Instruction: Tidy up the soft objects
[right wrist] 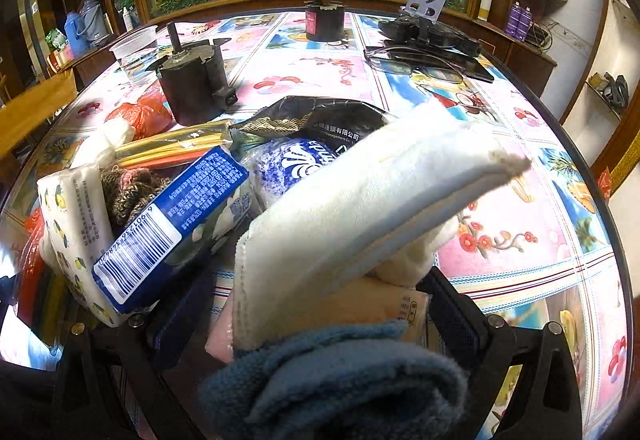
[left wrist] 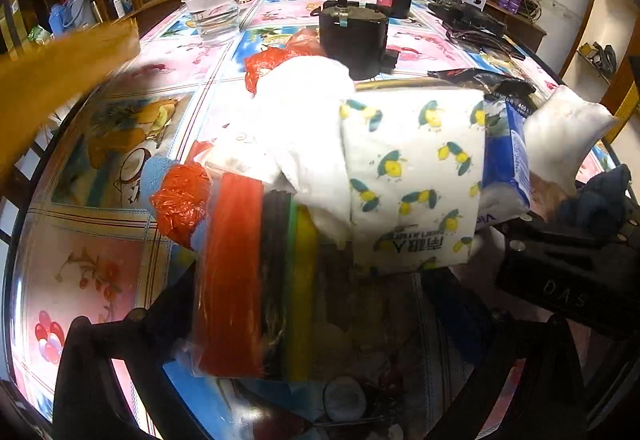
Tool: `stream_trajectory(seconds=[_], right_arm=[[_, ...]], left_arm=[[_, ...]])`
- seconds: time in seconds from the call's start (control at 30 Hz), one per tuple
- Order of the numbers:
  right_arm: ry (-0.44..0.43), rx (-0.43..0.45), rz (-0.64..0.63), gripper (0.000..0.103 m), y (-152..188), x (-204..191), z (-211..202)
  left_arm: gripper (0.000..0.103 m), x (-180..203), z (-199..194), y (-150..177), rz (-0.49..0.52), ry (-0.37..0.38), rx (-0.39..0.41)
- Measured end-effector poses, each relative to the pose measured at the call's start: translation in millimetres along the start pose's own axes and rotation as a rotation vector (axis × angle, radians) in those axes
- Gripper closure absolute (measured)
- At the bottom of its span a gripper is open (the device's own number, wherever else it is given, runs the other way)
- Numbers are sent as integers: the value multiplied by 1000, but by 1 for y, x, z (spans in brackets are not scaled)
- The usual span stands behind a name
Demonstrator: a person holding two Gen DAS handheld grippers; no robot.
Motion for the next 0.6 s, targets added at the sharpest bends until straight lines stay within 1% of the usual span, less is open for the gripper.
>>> stream_trajectory(seconds=[0.23, 0.43, 0.6], right_arm=[[0, 1, -1, 0, 1, 2, 1], [2, 1, -2, 0, 1, 2, 1], [2, 1, -2, 0, 1, 2, 1]], left_arm=[[0, 2, 0, 0, 1, -2, 1], [0, 8, 1, -1, 31, 15, -3], [0, 9, 1, -1, 32, 18, -3]])
Point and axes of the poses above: each gripper's, at about its wrist camera, not at the fingertips, and z roughly the way its jaws point, x to its right, y to its underside, the point moved 7 cm from there along z, roughly the way its jaws point, and after that the axes turned 2 degrees about y, right-handed, at the moved point
